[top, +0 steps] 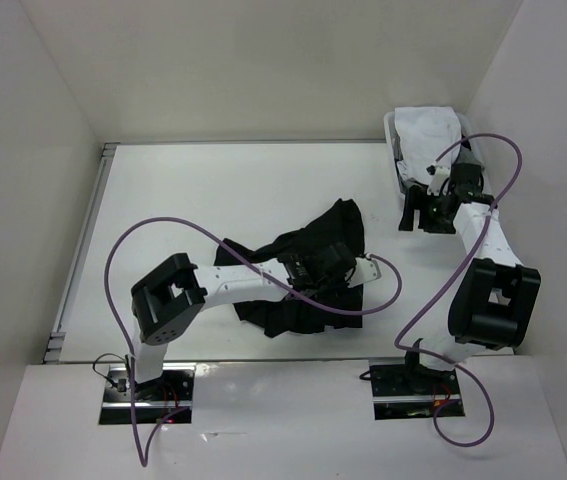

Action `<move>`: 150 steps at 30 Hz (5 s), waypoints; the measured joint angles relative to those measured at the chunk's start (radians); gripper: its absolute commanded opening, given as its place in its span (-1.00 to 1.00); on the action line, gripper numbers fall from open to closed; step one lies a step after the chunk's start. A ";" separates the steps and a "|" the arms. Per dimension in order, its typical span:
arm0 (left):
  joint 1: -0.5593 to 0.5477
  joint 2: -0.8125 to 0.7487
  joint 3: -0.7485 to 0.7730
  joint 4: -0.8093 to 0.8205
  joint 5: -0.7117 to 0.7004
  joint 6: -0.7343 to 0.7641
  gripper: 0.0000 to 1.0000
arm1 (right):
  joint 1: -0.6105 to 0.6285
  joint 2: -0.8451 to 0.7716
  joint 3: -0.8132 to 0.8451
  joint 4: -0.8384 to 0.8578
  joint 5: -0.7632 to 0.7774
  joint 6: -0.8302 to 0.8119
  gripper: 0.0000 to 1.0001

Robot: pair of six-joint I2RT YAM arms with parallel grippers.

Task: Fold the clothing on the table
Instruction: Flatten the skirt out

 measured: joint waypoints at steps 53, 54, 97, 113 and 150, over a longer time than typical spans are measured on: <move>1.015 -0.105 -0.050 -0.225 0.185 -0.209 1.00 | 0.226 0.088 0.094 -0.069 -0.015 -0.048 0.50; 1.035 -0.111 -0.037 -0.225 0.193 -0.212 1.00 | 0.259 0.097 0.119 -0.074 -0.002 -0.048 0.50; 1.293 -0.423 -0.258 -0.229 0.513 -0.177 1.00 | 0.627 1.192 1.492 -0.193 0.031 0.028 0.14; 1.293 -0.423 -0.275 -0.229 0.514 -0.173 1.00 | 0.628 1.234 1.630 -0.238 0.107 0.027 0.14; 1.178 -0.003 -0.064 -0.005 0.492 -0.289 0.65 | 0.628 1.332 1.724 -0.302 0.108 0.023 -1.00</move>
